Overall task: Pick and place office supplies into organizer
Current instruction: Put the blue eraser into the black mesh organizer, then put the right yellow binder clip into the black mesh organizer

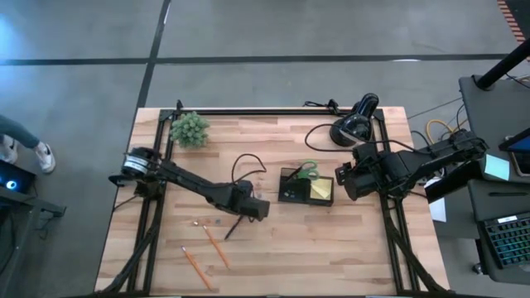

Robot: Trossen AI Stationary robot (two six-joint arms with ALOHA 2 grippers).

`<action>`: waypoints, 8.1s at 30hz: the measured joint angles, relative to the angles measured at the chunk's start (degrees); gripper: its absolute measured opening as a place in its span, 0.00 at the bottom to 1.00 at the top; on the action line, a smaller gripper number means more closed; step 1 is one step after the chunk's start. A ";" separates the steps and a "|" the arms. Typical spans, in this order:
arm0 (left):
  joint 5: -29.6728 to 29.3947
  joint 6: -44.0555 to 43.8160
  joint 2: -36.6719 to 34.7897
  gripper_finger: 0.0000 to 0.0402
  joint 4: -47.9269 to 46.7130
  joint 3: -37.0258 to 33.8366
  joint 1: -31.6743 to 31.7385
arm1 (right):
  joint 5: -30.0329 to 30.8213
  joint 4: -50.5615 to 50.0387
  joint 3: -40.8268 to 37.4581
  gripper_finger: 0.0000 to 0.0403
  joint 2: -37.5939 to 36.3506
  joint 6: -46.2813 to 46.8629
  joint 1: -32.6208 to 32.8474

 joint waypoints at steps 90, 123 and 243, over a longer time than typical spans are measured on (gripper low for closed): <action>8.59 19.52 2.64 0.52 -15.73 12.38 3.78 | -1.30 0.12 -2.18 0.54 -0.02 3.62 0.00; 9.07 18.30 9.67 0.20 -12.07 13.14 3.65 | -1.53 0.44 -2.18 0.54 -0.02 2.14 0.00; 8.96 95.99 12.98 0.46 7.45 21.78 12.67 | -3.02 -0.44 -3.47 0.54 0.00 3.58 -0.02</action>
